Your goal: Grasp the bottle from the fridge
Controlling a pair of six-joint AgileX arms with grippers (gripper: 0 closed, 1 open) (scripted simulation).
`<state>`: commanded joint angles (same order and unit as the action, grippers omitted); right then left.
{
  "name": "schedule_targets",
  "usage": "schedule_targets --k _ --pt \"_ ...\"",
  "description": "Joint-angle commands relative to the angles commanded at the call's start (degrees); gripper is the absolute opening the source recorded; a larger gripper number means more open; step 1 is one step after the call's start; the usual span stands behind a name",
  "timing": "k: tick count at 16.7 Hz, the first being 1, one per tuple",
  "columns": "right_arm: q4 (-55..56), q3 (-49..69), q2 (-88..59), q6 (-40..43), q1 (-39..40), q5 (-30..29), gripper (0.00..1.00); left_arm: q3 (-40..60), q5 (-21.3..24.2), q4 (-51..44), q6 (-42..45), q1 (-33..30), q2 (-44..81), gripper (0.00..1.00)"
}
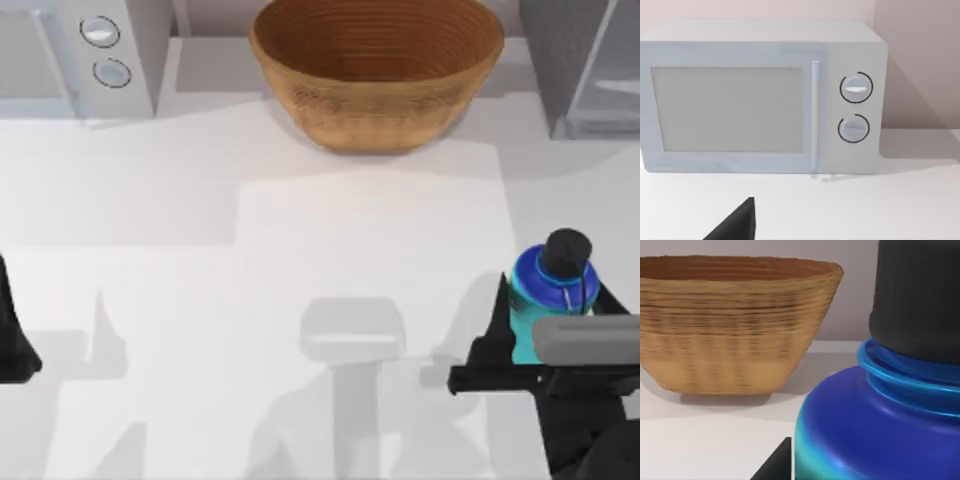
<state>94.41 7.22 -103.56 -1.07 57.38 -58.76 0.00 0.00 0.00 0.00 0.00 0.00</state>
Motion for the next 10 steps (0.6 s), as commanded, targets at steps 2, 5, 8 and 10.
schedule_targets --k 2,5,8,10 --pt "2.6 1.7 -4.6 0.2 -2.9 2.8 0.00 0.0 0.0 0.0 0.0 0.0 0.0 1.00" --pt "7.0 4.8 -11.6 0.1 -7.4 7.3 0.00 0.0 0.0 0.0 0.0 0.0 0.0 1.00" --pt "9.8 6.8 -15.3 0.1 -10.2 10.2 0.00 0.0 0.0 0.0 0.0 0.0 0.0 1.00" --pt "9.9 6.9 -15.4 0.1 -10.4 10.3 0.00 0.0 0.0 0.0 0.0 0.0 0.0 1.00"
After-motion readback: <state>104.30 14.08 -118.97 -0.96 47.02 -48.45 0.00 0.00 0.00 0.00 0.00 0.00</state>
